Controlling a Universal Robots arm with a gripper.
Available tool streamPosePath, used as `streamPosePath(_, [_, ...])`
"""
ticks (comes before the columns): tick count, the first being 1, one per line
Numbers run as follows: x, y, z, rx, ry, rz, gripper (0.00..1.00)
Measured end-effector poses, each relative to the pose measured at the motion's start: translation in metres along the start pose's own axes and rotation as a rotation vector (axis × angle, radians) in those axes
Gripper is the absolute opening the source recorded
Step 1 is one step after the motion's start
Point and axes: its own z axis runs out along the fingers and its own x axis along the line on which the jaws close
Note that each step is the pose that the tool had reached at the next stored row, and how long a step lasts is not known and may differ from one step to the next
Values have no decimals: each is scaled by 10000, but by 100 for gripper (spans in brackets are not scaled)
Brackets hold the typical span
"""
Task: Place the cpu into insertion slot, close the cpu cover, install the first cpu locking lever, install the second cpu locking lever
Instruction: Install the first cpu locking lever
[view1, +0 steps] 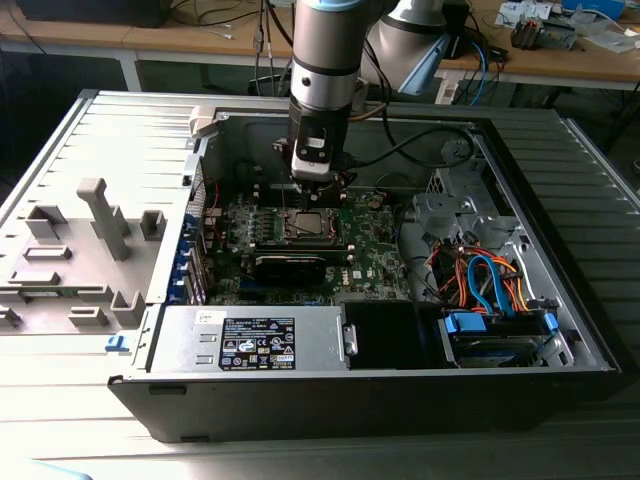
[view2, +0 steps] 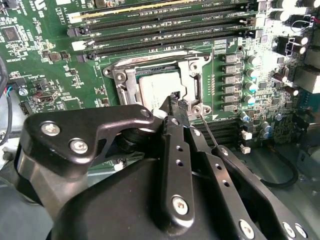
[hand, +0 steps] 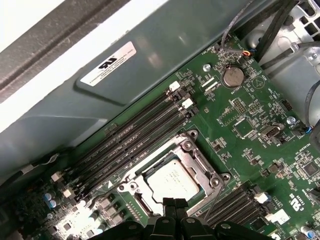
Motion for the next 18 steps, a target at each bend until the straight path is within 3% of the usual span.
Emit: streamPosePath(18, [0, 0, 0, 16, -20, -552, 11])
